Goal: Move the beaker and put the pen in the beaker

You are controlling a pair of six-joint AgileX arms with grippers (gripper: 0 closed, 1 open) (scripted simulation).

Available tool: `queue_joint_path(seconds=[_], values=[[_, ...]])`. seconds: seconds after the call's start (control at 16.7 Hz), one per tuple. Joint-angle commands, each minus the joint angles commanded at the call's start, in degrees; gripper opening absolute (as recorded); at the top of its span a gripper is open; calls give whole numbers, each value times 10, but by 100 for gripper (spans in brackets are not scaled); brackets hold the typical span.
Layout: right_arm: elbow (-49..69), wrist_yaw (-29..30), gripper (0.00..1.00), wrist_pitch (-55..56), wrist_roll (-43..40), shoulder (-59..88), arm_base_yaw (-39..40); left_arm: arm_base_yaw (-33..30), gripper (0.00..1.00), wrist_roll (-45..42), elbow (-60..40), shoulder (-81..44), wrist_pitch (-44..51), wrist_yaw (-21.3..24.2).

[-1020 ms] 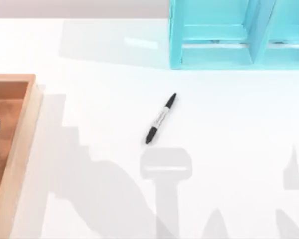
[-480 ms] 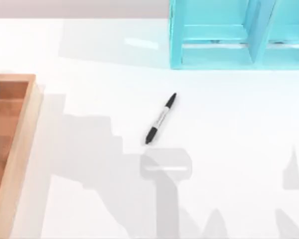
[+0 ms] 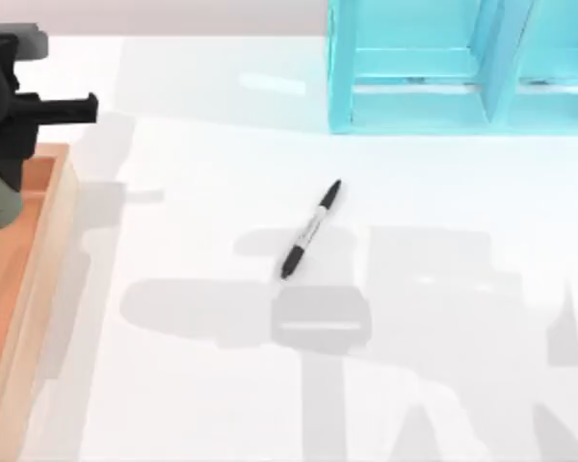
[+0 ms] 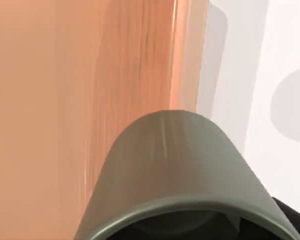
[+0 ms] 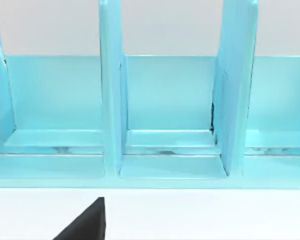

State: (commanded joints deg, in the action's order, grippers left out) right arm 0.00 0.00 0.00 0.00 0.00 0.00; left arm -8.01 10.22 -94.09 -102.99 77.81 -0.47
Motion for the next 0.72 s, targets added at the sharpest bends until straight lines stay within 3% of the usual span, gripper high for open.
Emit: queue_joint_path(seconds=[0.24,0.72], values=[[0,0,100,0,0,0,0,-68,0,32,-26,13,71,3],[0,0,100,0,0,0,0,-94,0,59,-41,-33,43,4]])
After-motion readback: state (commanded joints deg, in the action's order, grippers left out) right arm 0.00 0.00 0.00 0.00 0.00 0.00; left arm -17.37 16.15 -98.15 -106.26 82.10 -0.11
